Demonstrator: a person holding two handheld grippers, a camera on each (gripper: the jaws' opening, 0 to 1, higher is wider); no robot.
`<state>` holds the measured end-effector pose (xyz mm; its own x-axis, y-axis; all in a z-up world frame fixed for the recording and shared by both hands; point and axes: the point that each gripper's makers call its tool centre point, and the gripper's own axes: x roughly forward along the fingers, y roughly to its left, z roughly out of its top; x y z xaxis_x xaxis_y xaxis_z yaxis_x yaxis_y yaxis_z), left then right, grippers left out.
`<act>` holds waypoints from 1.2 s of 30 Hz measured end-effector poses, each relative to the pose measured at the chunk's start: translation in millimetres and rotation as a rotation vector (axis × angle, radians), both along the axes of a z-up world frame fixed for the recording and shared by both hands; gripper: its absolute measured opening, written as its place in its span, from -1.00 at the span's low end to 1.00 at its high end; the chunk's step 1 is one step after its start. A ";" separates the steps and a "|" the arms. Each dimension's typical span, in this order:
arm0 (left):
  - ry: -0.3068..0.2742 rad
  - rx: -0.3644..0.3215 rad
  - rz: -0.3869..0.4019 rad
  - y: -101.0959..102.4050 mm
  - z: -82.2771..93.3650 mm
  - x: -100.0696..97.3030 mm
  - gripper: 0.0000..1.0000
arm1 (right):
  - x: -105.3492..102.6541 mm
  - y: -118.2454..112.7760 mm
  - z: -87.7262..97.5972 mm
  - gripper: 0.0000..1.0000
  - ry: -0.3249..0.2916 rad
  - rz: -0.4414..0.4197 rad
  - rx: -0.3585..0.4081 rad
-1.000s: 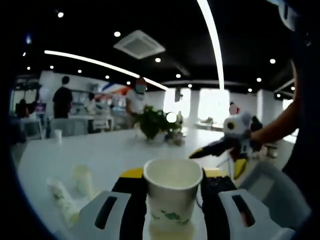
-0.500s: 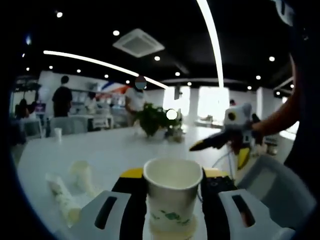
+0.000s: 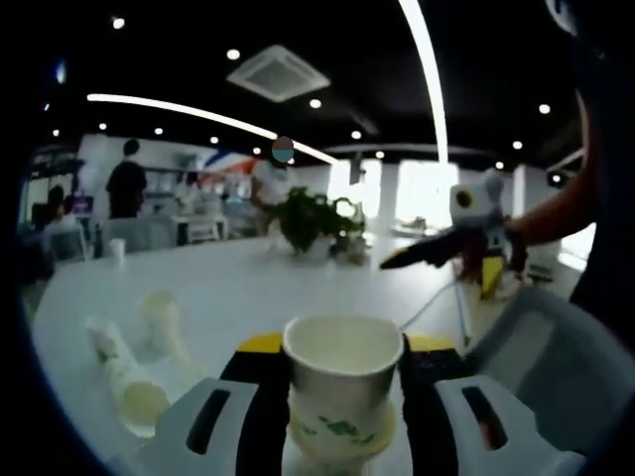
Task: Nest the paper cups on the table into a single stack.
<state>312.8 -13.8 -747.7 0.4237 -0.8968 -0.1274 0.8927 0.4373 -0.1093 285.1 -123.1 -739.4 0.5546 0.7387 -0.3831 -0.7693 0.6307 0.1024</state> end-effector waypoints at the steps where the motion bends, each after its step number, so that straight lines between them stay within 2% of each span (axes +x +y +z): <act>1: 0.006 0.004 0.001 0.5 -3.2 0.2 -0.15 | -0.8 0.5 -0.8 1.00 0.001 0.001 -0.001; 9: 0.021 0.031 0.012 2.6 -13.0 0.8 -0.14 | -3.2 2.7 -1.8 1.00 0.008 0.009 -0.004; 16: 0.042 0.112 0.014 2.8 -32.9 -0.1 -0.15 | -2.4 3.2 -0.7 1.00 0.006 0.009 -0.001; 19: 0.037 0.134 0.015 3.1 -36.1 -1.0 -0.14 | -3.0 3.0 -2.3 1.00 0.008 0.009 0.000; 26: 0.057 0.141 0.013 4.0 -38.2 -1.2 -0.10 | -3.4 3.0 -4.0 1.00 0.010 0.008 0.001; 29: 0.097 0.114 0.015 3.2 -36.1 -0.6 -0.04 | -2.3 2.8 -4.6 1.00 0.010 0.005 0.004; 32: 0.110 0.119 0.015 3.6 -36.5 0.8 0.00 | -1.8 3.7 -3.9 1.00 0.008 0.005 0.008; 36: 0.121 0.092 0.022 3.8 -26.6 4.1 0.11 | 0.9 4.6 -3.8 1.00 0.005 0.002 0.011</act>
